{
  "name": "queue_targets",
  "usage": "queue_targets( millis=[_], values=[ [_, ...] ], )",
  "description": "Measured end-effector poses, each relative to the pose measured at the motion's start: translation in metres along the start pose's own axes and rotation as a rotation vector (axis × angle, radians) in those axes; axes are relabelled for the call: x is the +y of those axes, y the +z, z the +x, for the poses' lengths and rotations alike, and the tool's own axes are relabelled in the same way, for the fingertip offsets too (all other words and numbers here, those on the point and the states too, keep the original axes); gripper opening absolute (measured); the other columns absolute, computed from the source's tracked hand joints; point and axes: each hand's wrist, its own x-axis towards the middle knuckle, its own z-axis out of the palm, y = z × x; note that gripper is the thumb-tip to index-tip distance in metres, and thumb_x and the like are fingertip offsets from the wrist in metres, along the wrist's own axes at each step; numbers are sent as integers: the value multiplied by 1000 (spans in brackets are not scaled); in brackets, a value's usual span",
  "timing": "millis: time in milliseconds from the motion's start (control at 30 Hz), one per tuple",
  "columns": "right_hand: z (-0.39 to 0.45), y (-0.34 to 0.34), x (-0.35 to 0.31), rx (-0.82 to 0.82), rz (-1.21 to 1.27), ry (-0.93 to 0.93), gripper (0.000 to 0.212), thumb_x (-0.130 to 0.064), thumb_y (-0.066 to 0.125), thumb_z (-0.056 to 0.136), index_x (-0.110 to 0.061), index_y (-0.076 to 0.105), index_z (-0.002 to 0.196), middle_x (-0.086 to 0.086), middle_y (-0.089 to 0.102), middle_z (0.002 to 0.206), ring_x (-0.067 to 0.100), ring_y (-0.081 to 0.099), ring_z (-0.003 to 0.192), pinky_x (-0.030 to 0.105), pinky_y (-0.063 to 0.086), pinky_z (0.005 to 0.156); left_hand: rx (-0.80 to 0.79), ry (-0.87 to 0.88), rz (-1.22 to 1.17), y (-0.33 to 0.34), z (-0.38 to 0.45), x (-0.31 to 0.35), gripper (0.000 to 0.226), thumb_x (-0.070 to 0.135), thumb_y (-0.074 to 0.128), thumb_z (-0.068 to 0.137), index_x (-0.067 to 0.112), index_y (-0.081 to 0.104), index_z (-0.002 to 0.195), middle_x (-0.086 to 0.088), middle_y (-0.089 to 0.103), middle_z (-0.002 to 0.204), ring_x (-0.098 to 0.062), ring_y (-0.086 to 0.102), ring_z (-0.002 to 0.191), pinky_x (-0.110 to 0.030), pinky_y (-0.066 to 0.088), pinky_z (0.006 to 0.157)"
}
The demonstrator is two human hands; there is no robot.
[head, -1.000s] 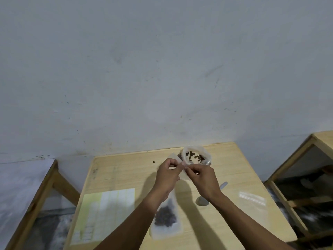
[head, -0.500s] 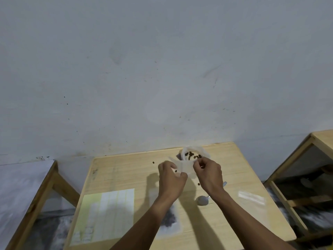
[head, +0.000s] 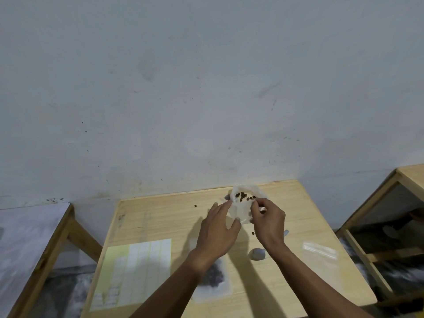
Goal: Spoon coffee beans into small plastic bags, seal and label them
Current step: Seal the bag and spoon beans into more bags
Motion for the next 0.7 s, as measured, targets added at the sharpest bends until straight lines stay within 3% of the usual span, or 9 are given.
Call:
queue_targets(
  millis=[167, 333, 533, 700],
  values=[
    [9, -2, -3, -6, 176, 182, 21, -11, 57, 92, -10, 70, 76, 4, 69, 72, 25, 72, 65, 45, 62, 60, 34, 210, 132, 4, -3, -12, 84, 71, 52, 84, 39, 17, 153, 23, 4, 162, -2, -19, 148, -32, 12, 117],
    [10, 4, 2, -49, 276, 285, 15, -9, 57, 91, -5, 68, 80, 22, 67, 88, 35, 72, 74, 39, 61, 57, 59, 188, 302, 16, 2, -22, 113, 68, 66, 72, 37, -4, 154, 20, -10, 162, -12, -24, 148, -38, 18, 119],
    [10, 4, 4, -87, 277, 313, 17, -10, 57, 93, -5, 66, 80, 22, 66, 87, 39, 71, 79, 40, 61, 58, 175, 162, 297, 29, 7, -25, 93, 54, 64, 83, 35, 8, 154, 14, 10, 162, -15, -5, 152, -37, 27, 117],
    [15, 1, 9, -135, 218, 334, 18, -10, 56, 93, -4, 66, 79, 20, 67, 84, 36, 70, 77, 48, 62, 63, 165, 186, 298, 31, 8, -29, 84, 50, 60, 86, 39, 10, 152, 17, 13, 161, -13, -1, 151, -31, 19, 114]
  ],
)
